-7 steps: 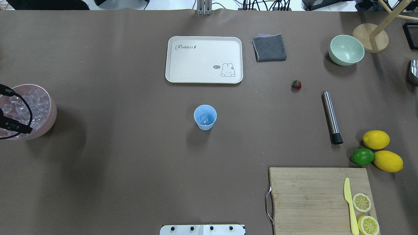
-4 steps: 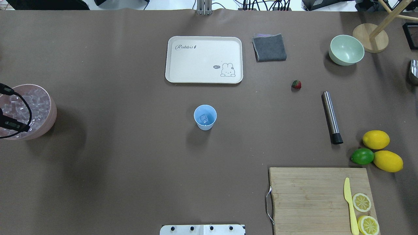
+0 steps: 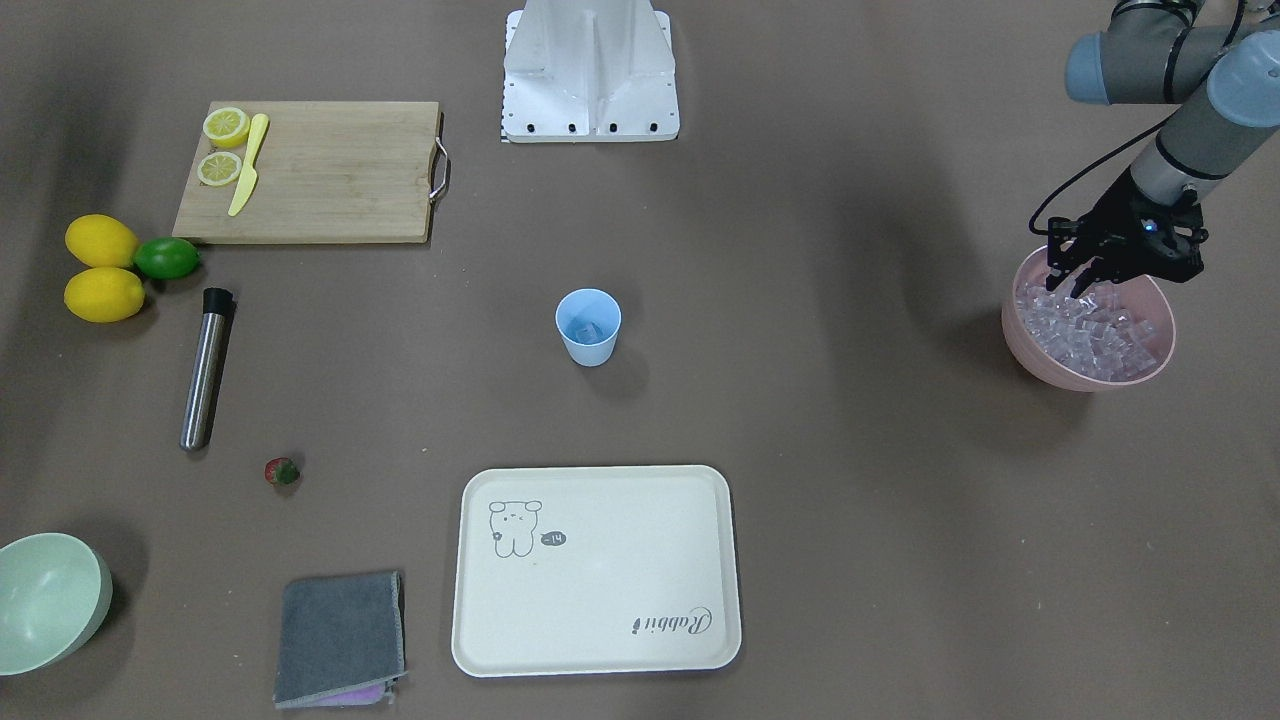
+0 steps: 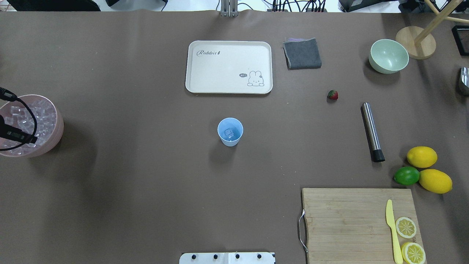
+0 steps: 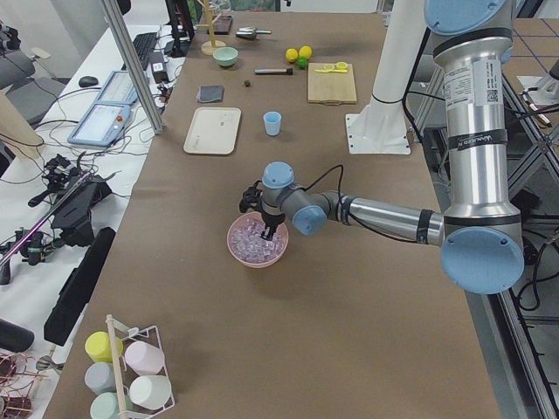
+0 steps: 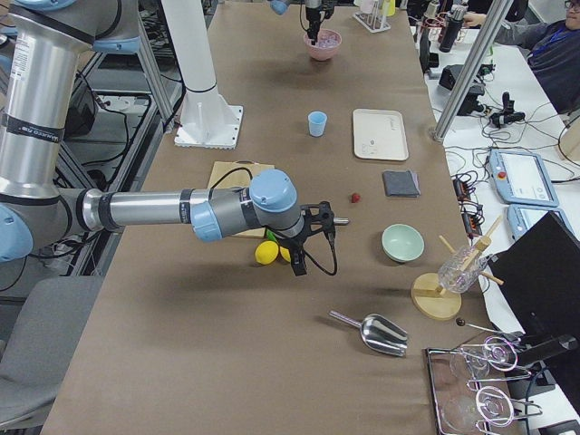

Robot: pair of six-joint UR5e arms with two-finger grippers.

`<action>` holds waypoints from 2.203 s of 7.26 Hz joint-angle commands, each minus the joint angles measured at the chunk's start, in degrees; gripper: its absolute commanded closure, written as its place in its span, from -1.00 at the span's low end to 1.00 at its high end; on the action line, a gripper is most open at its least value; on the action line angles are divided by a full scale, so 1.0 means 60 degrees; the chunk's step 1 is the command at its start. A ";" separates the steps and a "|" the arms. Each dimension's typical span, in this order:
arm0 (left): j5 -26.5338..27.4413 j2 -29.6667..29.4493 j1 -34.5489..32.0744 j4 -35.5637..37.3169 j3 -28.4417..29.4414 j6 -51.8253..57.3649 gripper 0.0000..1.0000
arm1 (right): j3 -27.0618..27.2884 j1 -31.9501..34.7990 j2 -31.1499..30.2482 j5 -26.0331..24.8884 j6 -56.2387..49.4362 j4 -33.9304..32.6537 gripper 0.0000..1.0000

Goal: Mash ice and strawberries in cup
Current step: 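Lift the left gripper with the ice out of the bowl, then carry the ice cube with the left gripper over the light-blue cup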

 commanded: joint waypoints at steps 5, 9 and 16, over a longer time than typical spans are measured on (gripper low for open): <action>-0.0374 -0.2246 -0.0408 0.0046 0.0041 -0.2593 1.00 | 0.0000 0.0000 -0.0001 0.0012 -0.0012 -0.0011 -1.00; 0.2018 -0.3857 0.1796 0.0016 -0.0003 -0.6446 1.00 | 0.0000 0.0000 -0.0001 0.0027 -0.0012 0.0004 -1.00; 0.7268 -0.7051 0.5625 0.1437 0.0537 -1.0703 1.00 | 0.0015 0.0000 0.0014 0.0012 -0.0012 -0.0011 -1.00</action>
